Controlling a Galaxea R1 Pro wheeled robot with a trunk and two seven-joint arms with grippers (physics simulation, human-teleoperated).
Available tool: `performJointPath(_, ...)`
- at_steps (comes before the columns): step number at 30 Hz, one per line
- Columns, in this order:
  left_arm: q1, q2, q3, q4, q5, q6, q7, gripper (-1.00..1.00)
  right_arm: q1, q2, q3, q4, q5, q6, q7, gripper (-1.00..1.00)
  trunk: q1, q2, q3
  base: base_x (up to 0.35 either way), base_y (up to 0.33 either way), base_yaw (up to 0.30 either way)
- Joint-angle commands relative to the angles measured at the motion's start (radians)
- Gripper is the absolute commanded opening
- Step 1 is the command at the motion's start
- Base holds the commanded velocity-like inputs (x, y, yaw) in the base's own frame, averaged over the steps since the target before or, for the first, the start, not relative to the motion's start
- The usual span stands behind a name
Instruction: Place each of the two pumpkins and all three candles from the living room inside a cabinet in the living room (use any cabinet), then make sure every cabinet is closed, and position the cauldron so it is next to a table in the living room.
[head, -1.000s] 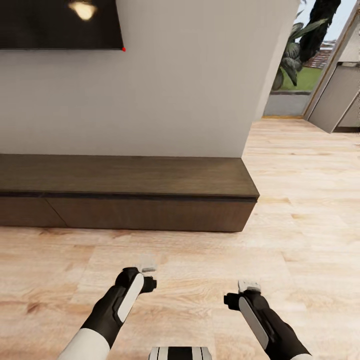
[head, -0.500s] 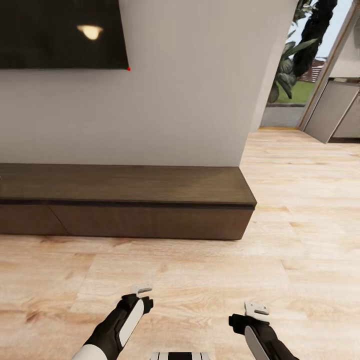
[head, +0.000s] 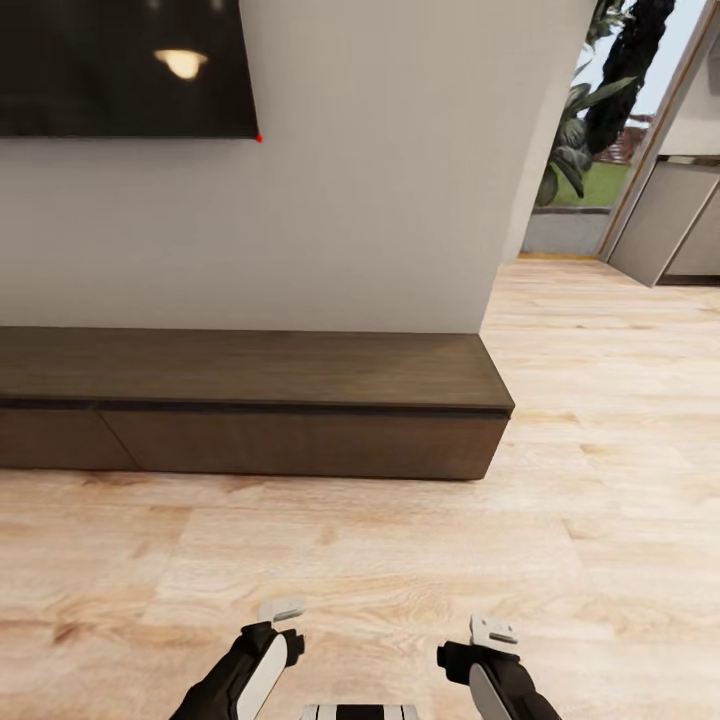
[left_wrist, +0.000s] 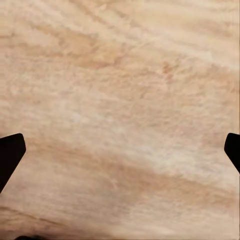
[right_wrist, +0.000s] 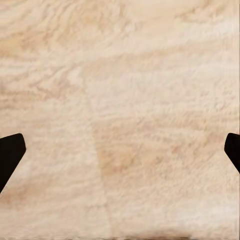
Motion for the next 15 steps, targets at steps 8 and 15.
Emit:
performJointPath(8,0.000,0.001,-0.005,0.037,0.010,-0.017,0.010,1.00,0.000,0.005,0.004,0.034,-0.009,0.003,-0.011,1.00,0.000,0.000,-0.001,0.000,0.102,0.000)
performJointPath(15,0.000,0.001,-0.006,0.037,0.010,-0.017,0.010,1.00,0.000,0.004,0.002,0.033,-0.015,0.004,-0.010,1.00,0.000,0.000,-0.001,0.000,0.004,0.000)
